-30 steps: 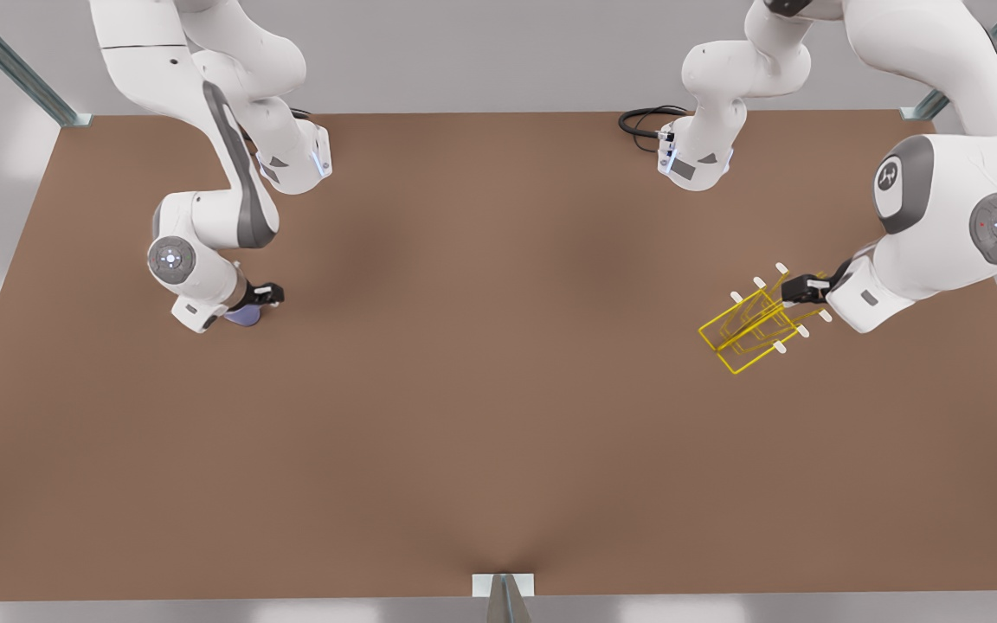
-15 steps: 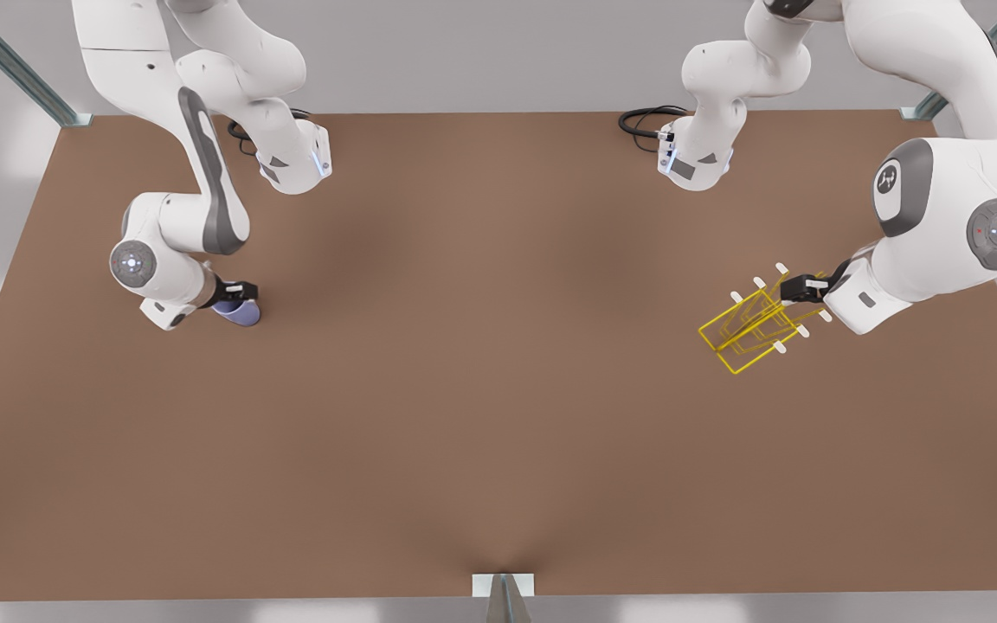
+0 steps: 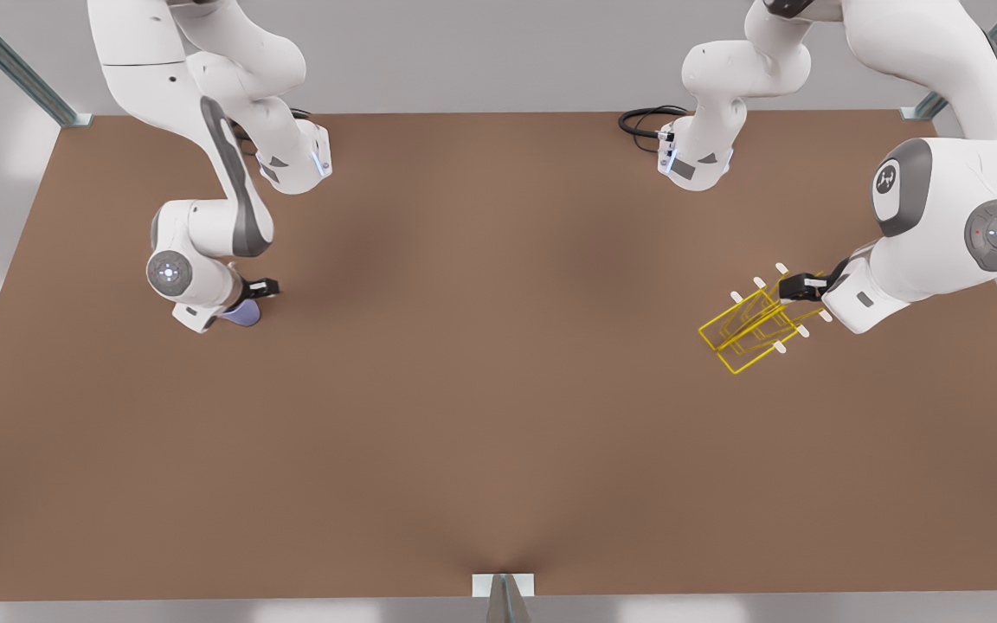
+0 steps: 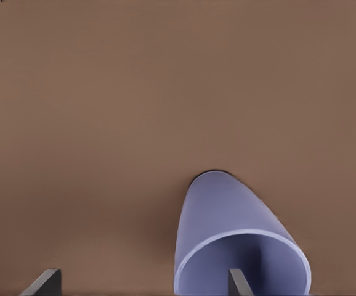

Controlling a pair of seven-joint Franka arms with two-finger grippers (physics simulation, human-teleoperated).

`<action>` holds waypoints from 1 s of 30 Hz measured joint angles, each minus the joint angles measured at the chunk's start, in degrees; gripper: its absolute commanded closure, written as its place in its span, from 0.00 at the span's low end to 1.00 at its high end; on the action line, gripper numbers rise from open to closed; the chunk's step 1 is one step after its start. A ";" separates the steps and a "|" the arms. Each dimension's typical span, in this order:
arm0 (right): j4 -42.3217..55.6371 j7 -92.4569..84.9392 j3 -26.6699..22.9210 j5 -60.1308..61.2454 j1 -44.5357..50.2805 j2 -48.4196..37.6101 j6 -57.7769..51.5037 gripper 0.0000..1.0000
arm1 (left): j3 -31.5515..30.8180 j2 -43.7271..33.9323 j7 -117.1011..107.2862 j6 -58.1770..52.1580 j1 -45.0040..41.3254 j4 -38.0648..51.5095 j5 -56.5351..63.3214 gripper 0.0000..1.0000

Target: Place the cup on the cup holder

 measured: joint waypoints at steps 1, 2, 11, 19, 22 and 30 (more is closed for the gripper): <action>-0.02 -0.15 -0.03 0.00 -0.16 0.21 0.04 0.00 | -0.01 0.00 -0.01 -0.04 0.00 0.00 0.00 0.00; -0.05 -0.30 -0.04 0.00 -0.19 0.59 0.07 0.00 | -0.02 0.00 -0.01 -0.07 0.01 0.00 0.00 0.00; 0.06 -1.33 -0.07 0.02 -0.65 5.40 1.68 0.40 | -0.02 0.00 -0.06 -0.20 -0.01 0.01 0.00 0.00; 0.82 -3.63 -0.08 1.00 -0.68 6.02 1.56 0.79 | 0.00 0.00 -0.08 -0.23 -0.01 0.00 0.00 0.00; 1.83 -4.17 -0.08 0.50 -0.68 6.21 1.09 0.79 | -0.02 0.00 -0.08 -0.23 0.00 0.08 0.00 0.00; 12.07 -5.76 0.47 4.26 0.15 6.29 -4.30 0.79 | 0.06 -0.24 -0.08 -0.52 0.05 1.49 0.07 0.00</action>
